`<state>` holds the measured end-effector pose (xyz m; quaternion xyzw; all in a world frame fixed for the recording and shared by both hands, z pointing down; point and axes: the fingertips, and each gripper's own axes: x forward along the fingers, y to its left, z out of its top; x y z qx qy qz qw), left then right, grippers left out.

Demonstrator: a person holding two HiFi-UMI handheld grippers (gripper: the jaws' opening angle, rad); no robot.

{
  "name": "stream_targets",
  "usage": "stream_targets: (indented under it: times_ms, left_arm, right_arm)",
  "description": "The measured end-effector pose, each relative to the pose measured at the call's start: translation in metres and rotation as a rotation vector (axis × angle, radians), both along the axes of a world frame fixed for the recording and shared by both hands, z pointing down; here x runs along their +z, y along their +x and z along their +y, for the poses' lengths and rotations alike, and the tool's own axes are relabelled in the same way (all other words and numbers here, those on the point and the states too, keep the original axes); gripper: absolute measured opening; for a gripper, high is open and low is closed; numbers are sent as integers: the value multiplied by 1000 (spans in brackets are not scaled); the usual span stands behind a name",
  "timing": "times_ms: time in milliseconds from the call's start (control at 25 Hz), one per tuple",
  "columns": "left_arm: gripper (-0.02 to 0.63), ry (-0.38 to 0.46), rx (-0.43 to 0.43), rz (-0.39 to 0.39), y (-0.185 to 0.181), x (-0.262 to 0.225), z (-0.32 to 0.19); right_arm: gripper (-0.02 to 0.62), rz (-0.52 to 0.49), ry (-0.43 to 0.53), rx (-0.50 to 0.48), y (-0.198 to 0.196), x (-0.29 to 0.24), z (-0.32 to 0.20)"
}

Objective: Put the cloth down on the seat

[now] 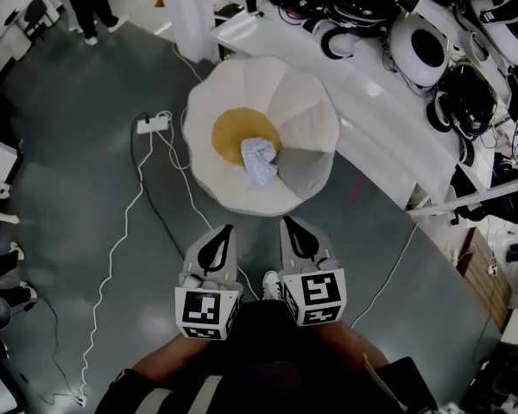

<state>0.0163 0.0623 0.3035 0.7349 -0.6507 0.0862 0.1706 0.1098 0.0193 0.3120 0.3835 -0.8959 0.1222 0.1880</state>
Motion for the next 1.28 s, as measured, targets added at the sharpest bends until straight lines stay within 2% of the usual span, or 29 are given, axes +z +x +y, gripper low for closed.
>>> stream_targets:
  times_ms: [280, 400, 720, 960, 1280]
  left_arm:
    - [0, 29, -58, -10, 37, -13, 27]
    - [0, 39, -64, -22, 41, -18, 39]
    - [0, 36, -55, -39, 17, -24, 66]
    - [0, 46, -8, -47, 8, -23, 69]
    - [0, 62, 35, -40, -2, -24, 69]
  right_arm:
    - [2, -15, 26, -90, 29, -11, 28]
    - [2, -15, 34, -113, 31, -15, 40]
    - [2, -25, 51, -100, 22, -29, 63]
    - [0, -39, -3, -82, 9, -15, 85]
    - [0, -25, 26, -35, 1, -19, 85]
